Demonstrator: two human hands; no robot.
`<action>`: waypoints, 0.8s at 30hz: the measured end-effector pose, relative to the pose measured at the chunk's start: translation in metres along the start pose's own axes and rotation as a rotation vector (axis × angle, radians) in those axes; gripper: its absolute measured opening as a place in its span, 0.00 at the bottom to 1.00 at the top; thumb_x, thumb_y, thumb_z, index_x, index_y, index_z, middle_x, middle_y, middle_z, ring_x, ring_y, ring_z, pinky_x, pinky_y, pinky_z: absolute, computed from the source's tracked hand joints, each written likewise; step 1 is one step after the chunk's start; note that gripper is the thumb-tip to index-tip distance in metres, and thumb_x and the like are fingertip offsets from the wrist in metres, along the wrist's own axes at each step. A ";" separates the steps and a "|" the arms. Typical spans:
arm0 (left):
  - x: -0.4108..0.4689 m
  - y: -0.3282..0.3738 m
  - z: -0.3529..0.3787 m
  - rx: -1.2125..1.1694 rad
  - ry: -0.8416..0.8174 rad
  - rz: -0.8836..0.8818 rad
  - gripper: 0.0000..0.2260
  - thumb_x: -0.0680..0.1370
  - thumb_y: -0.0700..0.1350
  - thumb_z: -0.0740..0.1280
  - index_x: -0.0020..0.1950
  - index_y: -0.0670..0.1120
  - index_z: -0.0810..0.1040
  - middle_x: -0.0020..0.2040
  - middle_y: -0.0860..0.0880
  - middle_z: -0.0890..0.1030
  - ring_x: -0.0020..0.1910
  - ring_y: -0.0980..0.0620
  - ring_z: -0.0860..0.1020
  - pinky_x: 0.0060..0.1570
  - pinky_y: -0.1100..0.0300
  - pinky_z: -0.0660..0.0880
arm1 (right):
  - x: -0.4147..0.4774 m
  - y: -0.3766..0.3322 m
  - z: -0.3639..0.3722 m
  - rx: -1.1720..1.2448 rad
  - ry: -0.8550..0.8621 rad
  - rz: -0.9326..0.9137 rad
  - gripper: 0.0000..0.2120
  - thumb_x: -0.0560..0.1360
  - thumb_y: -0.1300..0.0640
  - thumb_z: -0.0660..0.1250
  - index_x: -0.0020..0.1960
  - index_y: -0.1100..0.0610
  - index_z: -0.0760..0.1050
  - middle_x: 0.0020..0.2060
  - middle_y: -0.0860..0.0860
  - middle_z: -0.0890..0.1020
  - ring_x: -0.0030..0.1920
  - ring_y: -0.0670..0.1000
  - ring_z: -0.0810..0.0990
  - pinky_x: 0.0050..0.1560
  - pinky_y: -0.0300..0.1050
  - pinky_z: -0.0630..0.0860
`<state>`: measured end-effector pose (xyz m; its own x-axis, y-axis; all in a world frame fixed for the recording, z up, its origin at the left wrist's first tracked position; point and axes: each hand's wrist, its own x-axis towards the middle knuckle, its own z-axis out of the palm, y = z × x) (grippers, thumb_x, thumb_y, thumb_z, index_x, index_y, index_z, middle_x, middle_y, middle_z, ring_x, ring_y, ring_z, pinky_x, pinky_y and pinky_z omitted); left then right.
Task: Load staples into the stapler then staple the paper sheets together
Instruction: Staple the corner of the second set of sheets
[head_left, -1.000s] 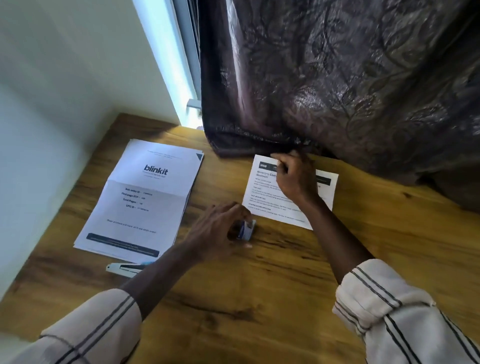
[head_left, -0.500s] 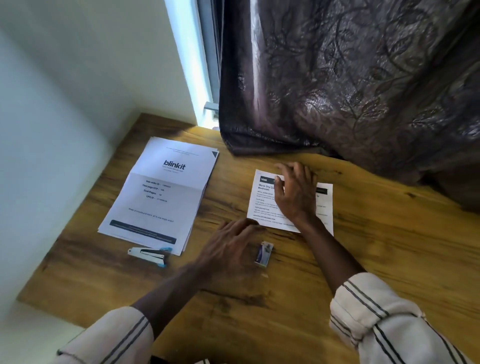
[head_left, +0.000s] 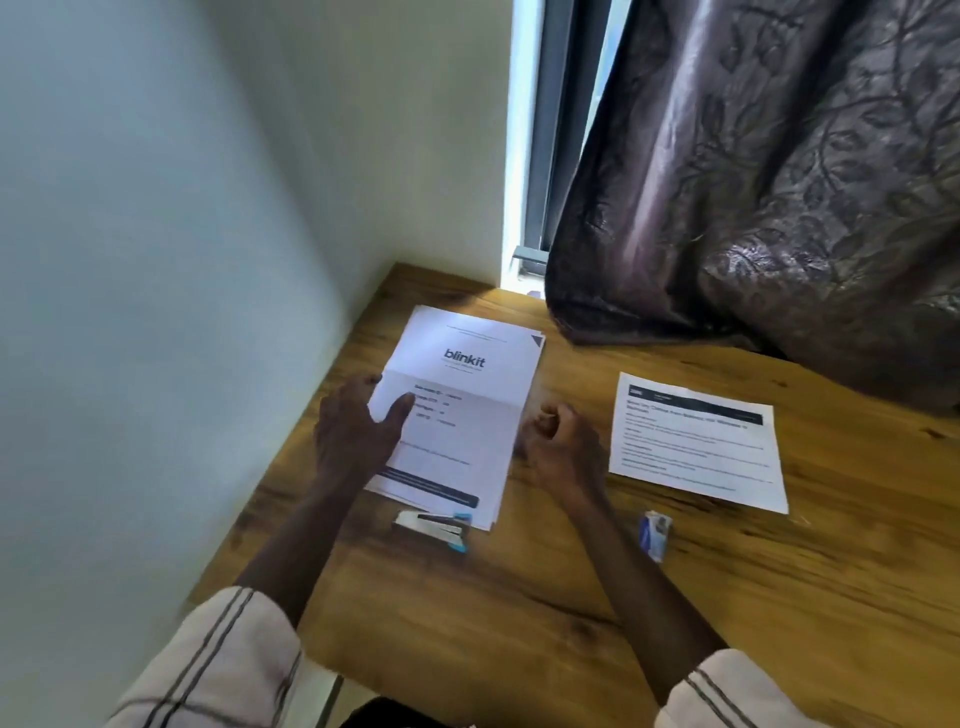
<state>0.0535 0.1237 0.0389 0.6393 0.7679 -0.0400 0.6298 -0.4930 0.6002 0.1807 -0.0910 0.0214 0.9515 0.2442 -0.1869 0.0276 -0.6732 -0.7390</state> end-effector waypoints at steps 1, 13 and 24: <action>0.014 -0.003 -0.004 -0.002 -0.040 -0.013 0.30 0.72 0.68 0.65 0.64 0.47 0.77 0.61 0.44 0.82 0.60 0.40 0.79 0.60 0.43 0.77 | 0.000 -0.009 0.005 0.008 0.018 0.040 0.17 0.77 0.41 0.68 0.60 0.51 0.79 0.52 0.47 0.83 0.51 0.51 0.81 0.49 0.44 0.73; 0.086 -0.018 -0.012 -0.276 -0.181 -0.055 0.20 0.73 0.53 0.78 0.62 0.49 0.80 0.47 0.52 0.84 0.49 0.50 0.82 0.52 0.58 0.74 | 0.005 -0.044 0.028 0.491 0.133 0.293 0.16 0.74 0.51 0.77 0.59 0.53 0.79 0.51 0.47 0.84 0.50 0.49 0.83 0.54 0.53 0.84; 0.105 -0.024 -0.014 -0.605 -0.267 -0.083 0.09 0.75 0.43 0.78 0.53 0.48 0.83 0.49 0.44 0.87 0.47 0.48 0.85 0.55 0.52 0.83 | -0.004 -0.066 0.021 0.615 0.084 0.126 0.20 0.78 0.62 0.72 0.66 0.47 0.77 0.56 0.45 0.83 0.51 0.44 0.82 0.44 0.40 0.83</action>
<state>0.0997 0.2216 0.0316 0.7357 0.6273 -0.2553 0.3731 -0.0607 0.9258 0.1688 -0.0328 0.0572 0.9575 0.1167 -0.2637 -0.2436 -0.1624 -0.9562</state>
